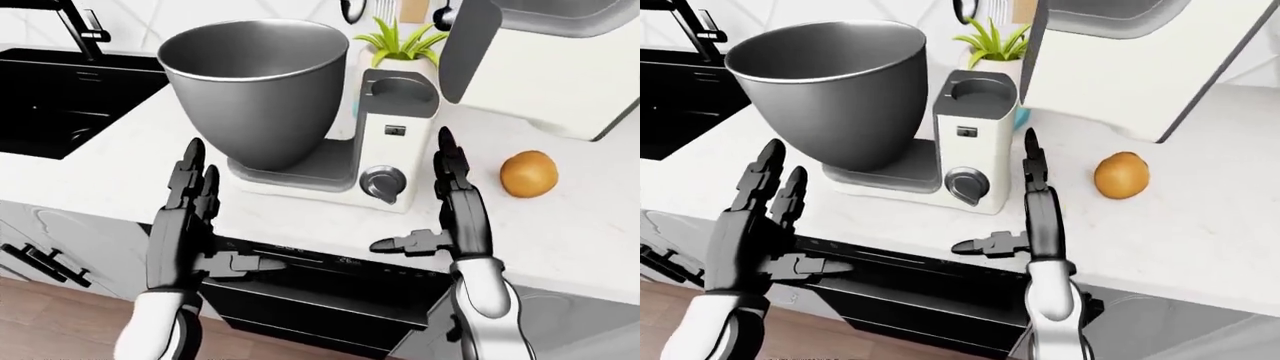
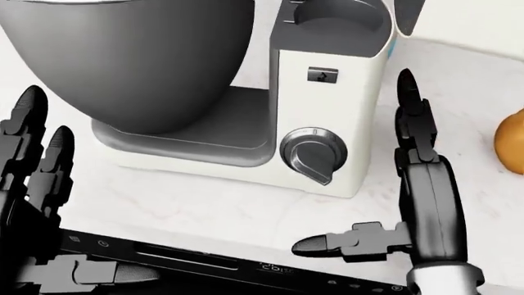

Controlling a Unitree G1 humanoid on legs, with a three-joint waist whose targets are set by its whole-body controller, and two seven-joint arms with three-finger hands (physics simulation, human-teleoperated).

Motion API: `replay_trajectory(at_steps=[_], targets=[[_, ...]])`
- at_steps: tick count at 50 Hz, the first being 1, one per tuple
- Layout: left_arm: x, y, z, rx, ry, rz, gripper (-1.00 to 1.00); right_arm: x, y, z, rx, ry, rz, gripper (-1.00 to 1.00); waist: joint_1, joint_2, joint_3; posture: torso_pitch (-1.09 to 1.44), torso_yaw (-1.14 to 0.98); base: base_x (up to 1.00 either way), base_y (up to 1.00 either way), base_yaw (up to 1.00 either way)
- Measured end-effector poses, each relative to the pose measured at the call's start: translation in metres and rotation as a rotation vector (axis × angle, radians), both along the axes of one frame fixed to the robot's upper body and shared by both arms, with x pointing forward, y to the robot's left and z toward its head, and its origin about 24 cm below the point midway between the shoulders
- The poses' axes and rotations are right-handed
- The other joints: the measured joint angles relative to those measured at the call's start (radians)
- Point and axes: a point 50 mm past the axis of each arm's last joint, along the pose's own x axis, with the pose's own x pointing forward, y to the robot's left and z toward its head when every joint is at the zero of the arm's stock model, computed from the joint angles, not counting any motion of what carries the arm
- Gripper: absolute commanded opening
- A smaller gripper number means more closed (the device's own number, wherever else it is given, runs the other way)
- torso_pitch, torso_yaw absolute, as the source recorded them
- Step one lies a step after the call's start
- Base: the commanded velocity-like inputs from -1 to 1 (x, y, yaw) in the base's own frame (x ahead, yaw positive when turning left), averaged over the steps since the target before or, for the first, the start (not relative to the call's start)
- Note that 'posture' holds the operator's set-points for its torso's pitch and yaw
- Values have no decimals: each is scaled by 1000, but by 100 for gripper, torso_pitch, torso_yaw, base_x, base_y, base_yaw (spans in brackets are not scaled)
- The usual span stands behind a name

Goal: Place the bread in the stand mixer bowl.

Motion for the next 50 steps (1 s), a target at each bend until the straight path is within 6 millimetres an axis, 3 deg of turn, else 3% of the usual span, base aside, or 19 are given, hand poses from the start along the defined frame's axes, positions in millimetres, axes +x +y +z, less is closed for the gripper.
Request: replay_trajectory(at_steps=[15,28,37,50], targets=[[0,0,1,-2,-19,0,100,-21,-6,11,3,-45,-10,100,-7,2,5,0,0,0,0,0],[1,0,0,-4,-18,-7,100,-31,-14,6,15,-29,-31,100,-4,2,8,0,0,0,0,0],[1,0,0,-4,-19,-8,100,-48,-28,18,22,-74,-87,100,-3,-1,4,0,0,0,0,0],[3,0,8,-1,-23,-6,100,-54,-48,16,77,-75,-176,100,-3,-2,1,0,0,0,0,0]])
